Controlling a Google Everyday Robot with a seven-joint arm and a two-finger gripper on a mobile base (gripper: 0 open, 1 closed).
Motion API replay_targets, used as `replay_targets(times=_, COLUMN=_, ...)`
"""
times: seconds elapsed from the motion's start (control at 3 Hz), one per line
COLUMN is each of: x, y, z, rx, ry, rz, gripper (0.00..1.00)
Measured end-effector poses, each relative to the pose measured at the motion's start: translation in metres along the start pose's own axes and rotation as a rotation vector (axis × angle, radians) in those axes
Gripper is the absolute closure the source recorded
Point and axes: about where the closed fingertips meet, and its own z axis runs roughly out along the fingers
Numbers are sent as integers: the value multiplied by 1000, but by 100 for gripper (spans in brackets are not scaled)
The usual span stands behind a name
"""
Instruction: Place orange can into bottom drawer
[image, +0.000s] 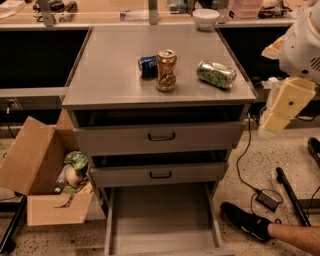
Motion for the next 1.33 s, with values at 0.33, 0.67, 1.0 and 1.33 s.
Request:
replay_targets(times=0.33, x=-9, y=-43, z=19, rx=39, ry=-99, rz=59, gripper=0)
replay_targets(times=0.67, x=-21, y=-91, z=48, rx=49, ry=-228, rz=111, gripper=0)
replay_targets(times=1.0, x=-50, y=-130, z=80, rx=20, ry=-351, rz=132, gripper=0)
replay_targets(times=1.33, x=-90, y=-151, z=103, rx=-15, ry=-417, rz=65, gripper=0)
